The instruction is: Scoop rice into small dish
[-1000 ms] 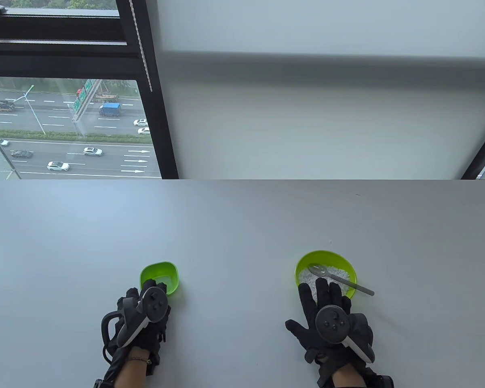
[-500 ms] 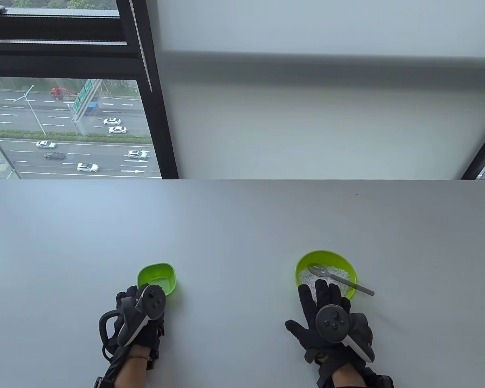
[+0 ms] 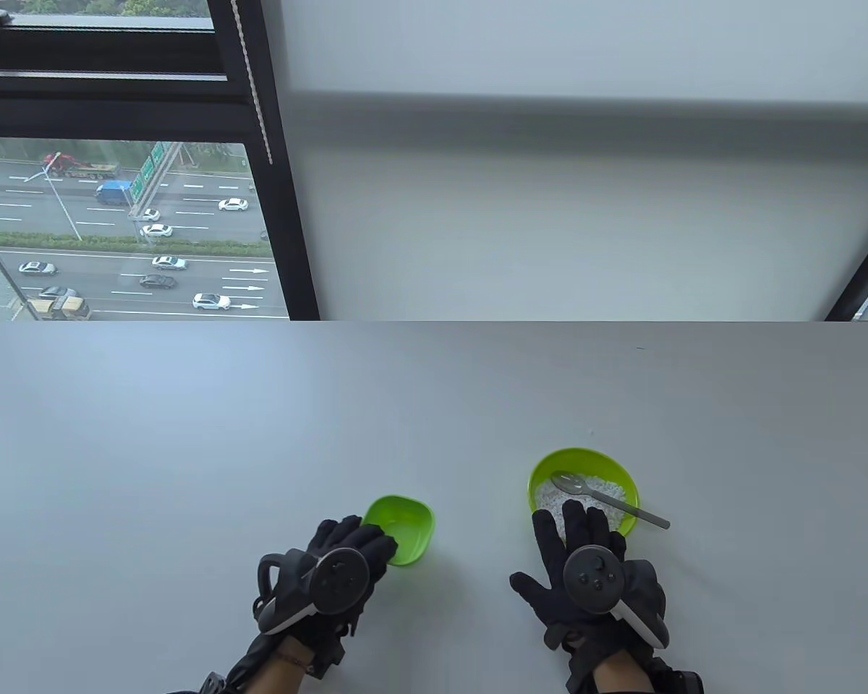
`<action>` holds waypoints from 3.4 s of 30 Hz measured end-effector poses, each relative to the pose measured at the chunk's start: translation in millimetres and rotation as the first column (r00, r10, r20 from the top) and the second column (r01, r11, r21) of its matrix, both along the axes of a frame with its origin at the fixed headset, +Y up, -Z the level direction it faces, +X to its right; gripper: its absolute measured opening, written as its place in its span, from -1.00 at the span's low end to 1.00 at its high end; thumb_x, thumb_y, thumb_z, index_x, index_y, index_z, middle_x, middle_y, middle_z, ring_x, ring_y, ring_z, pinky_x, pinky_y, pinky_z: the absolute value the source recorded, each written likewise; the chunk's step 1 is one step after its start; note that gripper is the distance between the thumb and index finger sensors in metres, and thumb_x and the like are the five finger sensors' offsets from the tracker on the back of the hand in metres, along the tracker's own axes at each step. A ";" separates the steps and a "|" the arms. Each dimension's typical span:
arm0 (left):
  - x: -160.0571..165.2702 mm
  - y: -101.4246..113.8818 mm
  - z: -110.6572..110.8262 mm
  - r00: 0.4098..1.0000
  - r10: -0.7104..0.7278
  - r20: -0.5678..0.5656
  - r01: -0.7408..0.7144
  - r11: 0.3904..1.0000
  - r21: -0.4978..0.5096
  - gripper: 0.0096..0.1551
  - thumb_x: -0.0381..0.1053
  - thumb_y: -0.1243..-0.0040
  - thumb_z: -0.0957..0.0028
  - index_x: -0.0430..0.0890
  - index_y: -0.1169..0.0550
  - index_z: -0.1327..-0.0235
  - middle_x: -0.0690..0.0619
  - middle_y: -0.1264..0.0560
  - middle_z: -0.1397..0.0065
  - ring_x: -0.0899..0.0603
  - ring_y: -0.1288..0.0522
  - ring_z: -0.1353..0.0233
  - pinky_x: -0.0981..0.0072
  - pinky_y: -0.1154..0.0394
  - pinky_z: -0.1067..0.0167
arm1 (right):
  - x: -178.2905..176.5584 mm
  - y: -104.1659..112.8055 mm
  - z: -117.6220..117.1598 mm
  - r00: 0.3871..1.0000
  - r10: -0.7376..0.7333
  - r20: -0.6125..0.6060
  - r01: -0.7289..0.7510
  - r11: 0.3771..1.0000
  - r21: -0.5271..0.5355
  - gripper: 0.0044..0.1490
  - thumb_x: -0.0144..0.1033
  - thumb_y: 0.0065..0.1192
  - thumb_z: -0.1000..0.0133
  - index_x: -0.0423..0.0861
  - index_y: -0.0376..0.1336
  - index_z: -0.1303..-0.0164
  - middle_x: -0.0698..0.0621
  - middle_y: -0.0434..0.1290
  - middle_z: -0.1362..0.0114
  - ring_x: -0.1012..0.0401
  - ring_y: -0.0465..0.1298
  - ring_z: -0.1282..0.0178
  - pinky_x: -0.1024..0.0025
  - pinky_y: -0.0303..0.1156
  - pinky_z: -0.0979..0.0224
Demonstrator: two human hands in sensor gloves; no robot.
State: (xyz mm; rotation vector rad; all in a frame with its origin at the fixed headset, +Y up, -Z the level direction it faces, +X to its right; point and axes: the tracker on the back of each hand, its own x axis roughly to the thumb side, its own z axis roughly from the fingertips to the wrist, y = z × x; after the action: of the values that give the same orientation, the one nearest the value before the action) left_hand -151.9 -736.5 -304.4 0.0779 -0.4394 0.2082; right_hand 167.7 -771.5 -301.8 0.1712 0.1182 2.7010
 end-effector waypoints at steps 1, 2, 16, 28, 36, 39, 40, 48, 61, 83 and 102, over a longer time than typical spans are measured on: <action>7.0 -1.4 2.0 0.999 -0.010 0.033 0.011 1.000 -0.001 -0.51 0.11 -0.28 0.01 0.17 -0.70 -0.21 0.14 -0.64 -0.49 -0.21 -0.53 -0.55 -0.08 -0.33 -0.49 | -0.1 0.1 0.1 1.000 0.001 0.001 -0.001 1.000 0.005 0.14 0.42 0.10 -0.11 0.18 -0.28 -0.73 -0.09 -0.43 -0.78 -0.17 -0.37 -0.69 -0.19 -0.43 -0.55; 11.1 -2.6 3.2 0.999 -0.019 0.051 0.019 1.000 0.001 -0.50 0.11 -0.28 0.01 0.16 -0.70 -0.21 0.14 -0.64 -0.49 -0.20 -0.53 -0.55 -0.08 -0.33 -0.49 | -0.2 0.0 0.0 1.000 0.001 0.001 -0.001 1.000 0.006 0.14 0.42 0.10 -0.10 0.19 -0.28 -0.73 -0.09 -0.43 -0.78 -0.17 -0.37 -0.69 -0.19 -0.43 -0.55; 42.3 -14.3 6.8 0.972 -0.152 0.181 0.162 0.986 -0.043 -0.47 0.08 -0.16 -0.08 0.23 -0.56 -0.37 0.19 -0.50 -0.62 -0.16 -0.45 -0.62 -0.07 -0.32 -0.53 | -1.4 0.4 0.1 1.000 0.007 -0.005 -0.007 1.000 0.003 0.14 0.42 0.10 -0.11 0.19 -0.28 -0.73 -0.09 -0.42 -0.79 -0.16 -0.37 -0.70 -0.19 -0.43 -0.55; 1.1 9.5 9.2 0.983 0.137 0.121 -0.141 0.990 0.020 -0.38 0.22 -0.17 -0.03 0.27 -0.49 -0.44 0.19 -0.46 -0.66 -0.25 -0.57 -0.52 -0.20 -0.37 -0.48 | -1.6 0.9 0.5 1.000 0.005 -0.005 -0.005 1.000 0.014 0.13 0.41 0.11 -0.11 0.19 -0.26 -0.73 -0.10 -0.40 -0.79 -0.16 -0.36 -0.70 -0.18 -0.42 -0.55; -32.3 -3.1 -4.3 0.983 -0.073 -0.169 0.075 0.997 0.009 -0.09 0.35 -0.15 0.00 0.16 -0.20 -0.65 0.07 -0.13 -0.81 -0.30 -0.18 -0.72 -0.29 -0.15 -0.53 | -3.3 2.6 1.5 1.000 0.017 -0.009 -0.017 0.999 0.032 0.12 0.41 0.12 -0.10 0.18 -0.23 -0.73 -0.10 -0.37 -0.80 -0.16 -0.34 -0.70 -0.18 -0.40 -0.57; -31.8 -9.0 -7.6 0.980 -0.096 -0.174 0.091 0.995 -0.033 -0.09 0.36 -0.15 0.01 0.15 -0.21 -0.65 0.06 -0.12 -0.81 -0.31 -0.17 -0.72 -0.29 -0.14 -0.52 | -0.3 11.0 4.0 1.000 0.024 0.018 -0.026 0.993 0.117 0.11 0.41 0.14 -0.08 0.18 -0.17 -0.73 -0.09 -0.31 -0.81 -0.15 -0.27 -0.73 -0.17 -0.34 -0.60; -31.5 -9.4 -7.8 0.980 -0.094 -0.174 0.089 0.995 -0.040 -0.09 0.36 -0.14 0.01 0.16 -0.21 -0.65 0.07 -0.12 -0.81 -0.31 -0.16 -0.72 -0.30 -0.13 -0.52 | 4.5 16.3 5.5 0.998 0.020 0.052 -0.029 0.985 0.172 0.10 0.42 0.14 -0.08 0.18 -0.16 -0.73 -0.09 -0.29 -0.81 -0.14 -0.25 -0.73 -0.17 -0.32 -0.60; -27.6 -12.5 -6.2 0.982 -0.097 -0.164 0.087 0.994 -0.067 -0.11 0.36 -0.13 0.00 0.16 -0.23 -0.64 0.05 -0.12 -0.81 -0.32 -0.18 -0.71 -0.29 -0.15 -0.51 | 96.7 19.4 5.8 0.796 -0.435 0.420 0.298 0.887 0.354 0.10 0.41 0.15 -0.14 0.09 -0.15 -0.74 -0.17 -0.29 -0.78 -0.20 -0.25 -0.68 -0.16 -0.27 -0.57; -27.0 -14.8 -6.1 0.987 -0.074 -0.142 0.061 0.994 -0.094 -0.13 0.37 -0.10 -0.02 0.16 -0.25 -0.63 0.04 -0.12 -0.80 -0.31 -0.22 -0.70 -0.26 -0.19 -0.51 | 137.7 -14.7 -4.3 0.465 -0.706 0.534 0.711 0.657 0.250 0.03 0.33 0.05 -0.31 0.02 -0.25 -0.75 -0.23 -0.18 -0.76 -0.14 0.14 -0.67 0.03 0.18 -0.64; -27.7 -17.1 -7.9 0.989 -0.059 -0.135 0.044 0.993 -0.112 -0.15 0.37 -0.10 -0.02 0.15 -0.29 -0.61 0.01 -0.16 -0.79 -0.29 -0.31 -0.67 -0.25 -0.24 -0.50 | 137.9 -21.3 -5.8 0.423 -0.688 0.589 0.724 0.648 0.237 -0.40 -0.12 0.29 -0.27 -0.08 0.27 -0.48 -0.05 0.55 -0.34 0.26 0.71 -0.08 0.32 0.65 -0.20; -30.3 -16.0 -7.1 0.988 -0.056 -0.147 0.040 0.993 -0.108 -0.17 0.36 -0.11 -0.01 0.15 -0.32 -0.60 0.02 -0.20 -0.78 -0.29 -0.34 -0.66 -0.25 -0.25 -0.49 | 117.7 39.3 25.6 0.745 -0.384 0.546 0.146 0.892 0.429 -0.47 -0.33 0.43 -0.08 -0.21 0.45 -0.25 -0.20 0.66 -0.14 0.10 0.79 0.10 0.15 0.70 -0.02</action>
State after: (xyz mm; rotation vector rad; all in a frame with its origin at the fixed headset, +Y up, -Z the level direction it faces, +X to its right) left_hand -182.2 -752.5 -311.5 -0.0199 -0.2797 0.1764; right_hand 285.3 -732.2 -276.3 -0.5630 -0.5664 2.3133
